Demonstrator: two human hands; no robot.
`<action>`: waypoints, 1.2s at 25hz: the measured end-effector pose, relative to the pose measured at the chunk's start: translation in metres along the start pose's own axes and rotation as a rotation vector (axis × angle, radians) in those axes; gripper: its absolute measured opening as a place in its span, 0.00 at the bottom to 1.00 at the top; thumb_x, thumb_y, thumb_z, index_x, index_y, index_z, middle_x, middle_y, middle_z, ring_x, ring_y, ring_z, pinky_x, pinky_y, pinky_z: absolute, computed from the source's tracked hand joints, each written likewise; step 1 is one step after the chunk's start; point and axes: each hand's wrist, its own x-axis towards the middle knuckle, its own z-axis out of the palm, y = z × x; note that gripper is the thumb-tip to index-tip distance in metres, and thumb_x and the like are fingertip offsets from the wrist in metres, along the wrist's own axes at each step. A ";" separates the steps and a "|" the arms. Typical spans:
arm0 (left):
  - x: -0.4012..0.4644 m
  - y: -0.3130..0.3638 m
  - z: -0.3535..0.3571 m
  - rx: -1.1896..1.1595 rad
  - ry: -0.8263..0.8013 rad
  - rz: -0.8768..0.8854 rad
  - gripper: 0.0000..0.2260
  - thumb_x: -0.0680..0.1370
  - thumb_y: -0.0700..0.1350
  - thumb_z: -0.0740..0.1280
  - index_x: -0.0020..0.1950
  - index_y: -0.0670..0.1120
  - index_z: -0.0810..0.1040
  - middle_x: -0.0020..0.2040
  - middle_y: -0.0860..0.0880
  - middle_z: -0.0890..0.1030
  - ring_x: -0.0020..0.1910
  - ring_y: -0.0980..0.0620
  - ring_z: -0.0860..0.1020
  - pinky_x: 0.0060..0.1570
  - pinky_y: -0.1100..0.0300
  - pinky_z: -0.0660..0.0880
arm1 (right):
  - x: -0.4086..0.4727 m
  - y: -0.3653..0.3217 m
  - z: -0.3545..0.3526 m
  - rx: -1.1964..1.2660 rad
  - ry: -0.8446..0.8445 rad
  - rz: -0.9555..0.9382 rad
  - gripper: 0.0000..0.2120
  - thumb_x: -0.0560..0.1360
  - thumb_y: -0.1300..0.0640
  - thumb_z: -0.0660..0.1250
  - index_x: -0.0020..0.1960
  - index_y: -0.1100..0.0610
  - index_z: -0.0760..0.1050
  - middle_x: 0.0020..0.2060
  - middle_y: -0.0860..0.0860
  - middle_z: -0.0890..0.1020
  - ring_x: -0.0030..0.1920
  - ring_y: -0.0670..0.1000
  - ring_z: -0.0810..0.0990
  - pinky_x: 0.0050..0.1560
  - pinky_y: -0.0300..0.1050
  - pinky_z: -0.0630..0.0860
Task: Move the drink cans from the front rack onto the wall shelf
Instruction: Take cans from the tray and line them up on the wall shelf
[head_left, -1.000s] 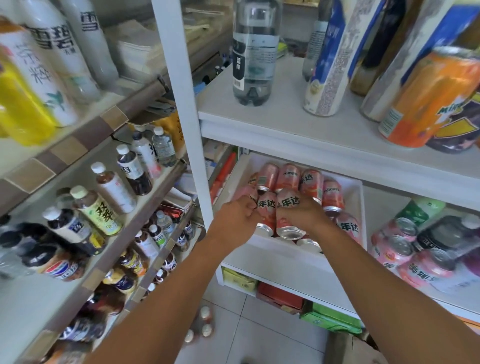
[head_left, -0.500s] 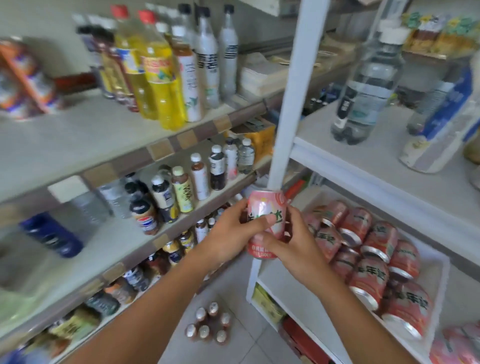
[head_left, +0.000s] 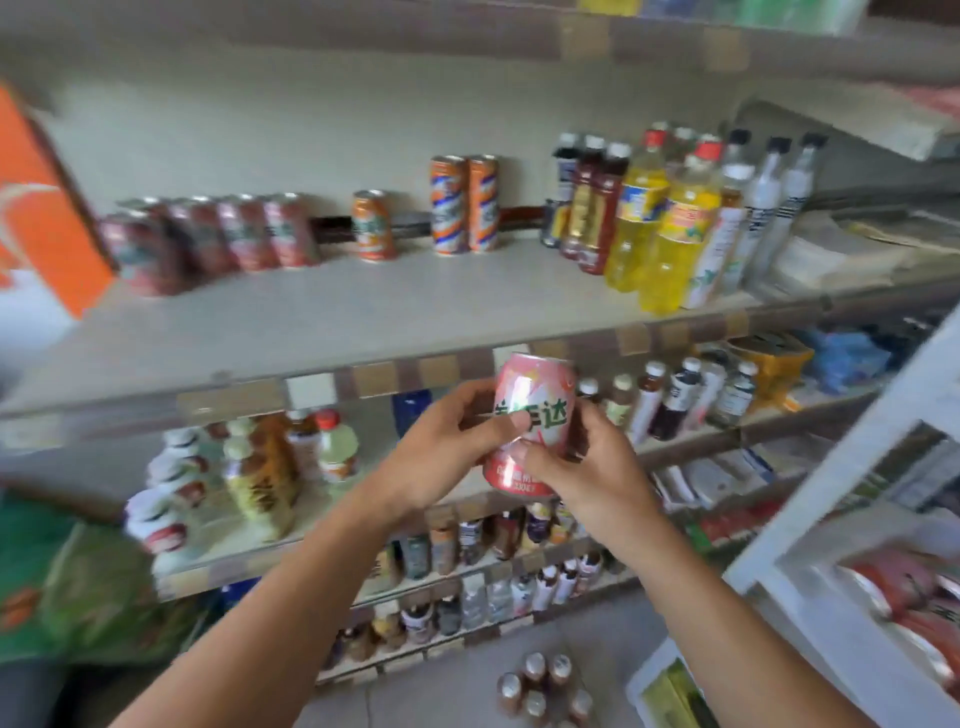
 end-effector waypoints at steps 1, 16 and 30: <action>-0.017 0.005 -0.029 0.002 0.017 -0.004 0.23 0.73 0.51 0.71 0.65 0.44 0.74 0.58 0.48 0.83 0.57 0.49 0.81 0.57 0.54 0.78 | 0.003 -0.012 0.028 0.005 -0.006 -0.021 0.28 0.61 0.41 0.78 0.58 0.47 0.76 0.49 0.45 0.85 0.52 0.45 0.83 0.52 0.48 0.80; -0.123 0.006 -0.276 0.242 0.292 0.124 0.17 0.70 0.41 0.75 0.57 0.46 0.79 0.50 0.47 0.85 0.51 0.47 0.82 0.53 0.53 0.79 | 0.059 -0.094 0.298 -0.039 -0.229 -0.053 0.27 0.61 0.40 0.78 0.55 0.46 0.73 0.44 0.44 0.84 0.45 0.41 0.83 0.45 0.44 0.81; 0.013 0.007 -0.433 1.154 0.732 -0.144 0.19 0.80 0.56 0.61 0.67 0.48 0.71 0.62 0.49 0.77 0.62 0.48 0.75 0.52 0.53 0.73 | 0.287 -0.098 0.415 -0.156 -0.063 -0.218 0.23 0.66 0.54 0.79 0.54 0.50 0.69 0.45 0.41 0.79 0.44 0.38 0.79 0.44 0.30 0.71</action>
